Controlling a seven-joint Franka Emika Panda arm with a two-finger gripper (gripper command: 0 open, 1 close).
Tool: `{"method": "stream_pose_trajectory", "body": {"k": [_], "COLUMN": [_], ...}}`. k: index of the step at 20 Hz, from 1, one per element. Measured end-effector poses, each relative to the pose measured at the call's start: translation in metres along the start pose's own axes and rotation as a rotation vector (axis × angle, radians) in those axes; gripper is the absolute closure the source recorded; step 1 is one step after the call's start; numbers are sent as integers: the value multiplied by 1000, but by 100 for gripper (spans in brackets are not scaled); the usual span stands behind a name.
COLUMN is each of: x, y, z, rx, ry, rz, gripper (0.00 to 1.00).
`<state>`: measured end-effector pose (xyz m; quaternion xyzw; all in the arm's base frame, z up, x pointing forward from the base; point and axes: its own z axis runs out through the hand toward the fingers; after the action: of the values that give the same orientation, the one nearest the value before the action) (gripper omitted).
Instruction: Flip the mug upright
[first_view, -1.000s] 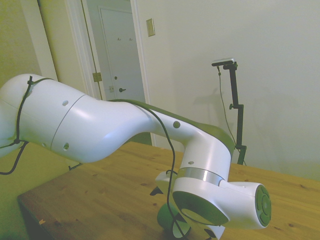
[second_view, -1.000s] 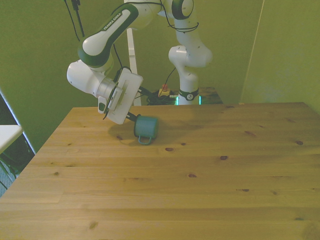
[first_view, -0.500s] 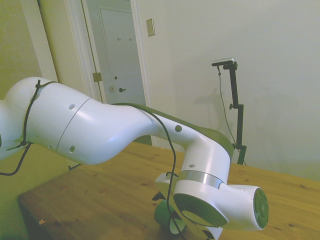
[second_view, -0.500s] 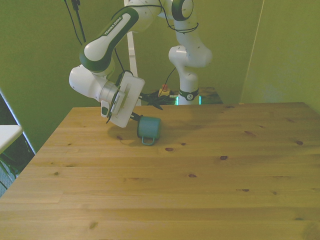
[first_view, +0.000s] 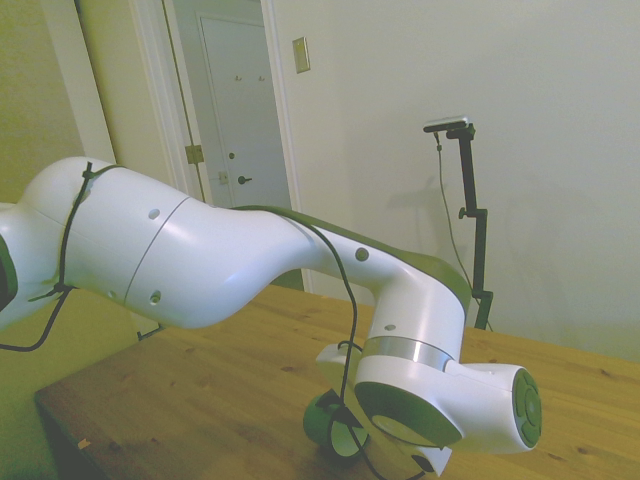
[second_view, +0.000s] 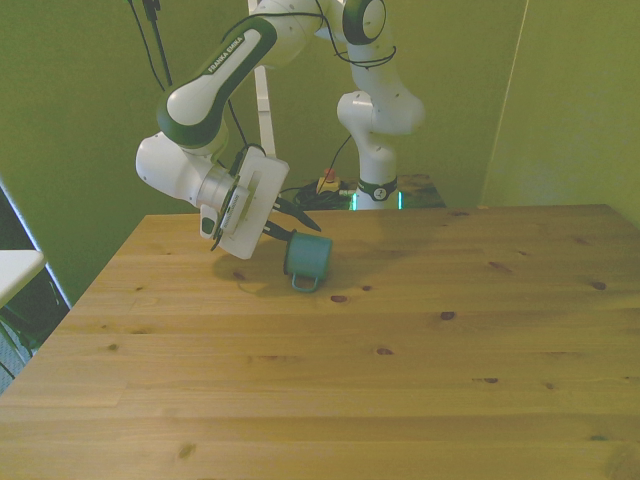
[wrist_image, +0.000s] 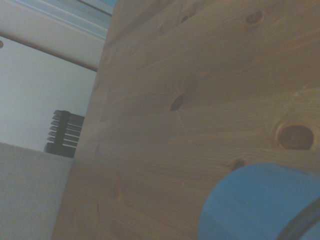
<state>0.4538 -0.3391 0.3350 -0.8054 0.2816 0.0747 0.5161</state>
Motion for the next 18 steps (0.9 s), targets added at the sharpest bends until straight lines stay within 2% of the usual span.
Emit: {"method": "stream_pose_trajectory", "body": {"k": [10,12,14,18], "x": [-11,-21,-31,-56], "y": [-25,-43,-70,-142], "z": [-24,-32,-39,-15], "rx": [-11,-26,-74,-197], "ry": [44,72,136,315], "rz": [-5,-12,-22,-53], "gripper": [100,100,100,100]}}
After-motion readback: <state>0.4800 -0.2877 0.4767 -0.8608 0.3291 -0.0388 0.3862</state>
